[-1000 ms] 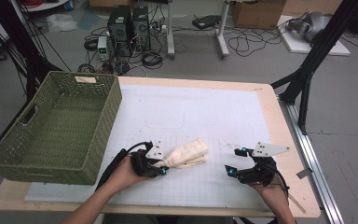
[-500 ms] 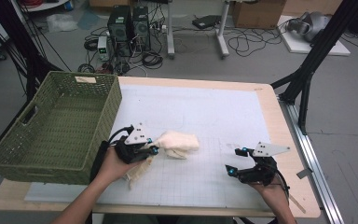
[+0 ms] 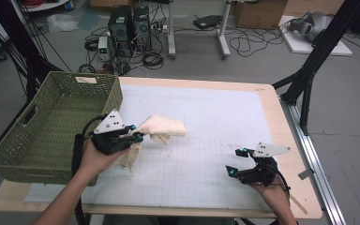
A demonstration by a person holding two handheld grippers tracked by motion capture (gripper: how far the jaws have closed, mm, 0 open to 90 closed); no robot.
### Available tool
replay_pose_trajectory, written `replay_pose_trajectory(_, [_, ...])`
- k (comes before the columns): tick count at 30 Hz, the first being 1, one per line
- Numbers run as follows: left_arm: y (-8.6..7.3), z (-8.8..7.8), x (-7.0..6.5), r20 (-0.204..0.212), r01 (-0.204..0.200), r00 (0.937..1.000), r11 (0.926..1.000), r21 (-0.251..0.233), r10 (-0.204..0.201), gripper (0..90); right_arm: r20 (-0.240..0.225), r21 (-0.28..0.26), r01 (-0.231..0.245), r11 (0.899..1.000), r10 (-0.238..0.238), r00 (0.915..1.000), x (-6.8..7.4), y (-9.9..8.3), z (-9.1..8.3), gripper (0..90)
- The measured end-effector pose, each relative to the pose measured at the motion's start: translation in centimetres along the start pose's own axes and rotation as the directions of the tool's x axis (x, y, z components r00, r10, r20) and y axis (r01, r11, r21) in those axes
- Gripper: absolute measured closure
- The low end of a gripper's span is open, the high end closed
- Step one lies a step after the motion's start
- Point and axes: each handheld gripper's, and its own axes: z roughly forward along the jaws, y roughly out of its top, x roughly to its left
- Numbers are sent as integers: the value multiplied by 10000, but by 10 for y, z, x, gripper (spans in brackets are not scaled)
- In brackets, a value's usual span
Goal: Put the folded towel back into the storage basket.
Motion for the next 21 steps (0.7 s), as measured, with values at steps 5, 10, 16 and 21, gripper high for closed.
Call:
replay_pose_trajectory(5, [8,-16,7,-169,95,9998,9989,-452,-103,814,19,42,-38,10000,37,10000,0,0,0,215])
replay_pose_trajectory(10, [15,-39,18,-550,176,9982,9963,-844,-223,813,14,25,29,10000,-29,10000,-1,0,1,215])
replay_pose_trajectory(16, [23,-70,32,-1128,346,9924,9909,-1297,-494,813,11,93,37,10000,-37,10000,-1,0,3,215])
replay_pose_trajectory(21, [24,-94,42,-1639,506,9834,9848,-1663,-782,813,-8,180,29,9998,-29,10000,0,0,3,215])
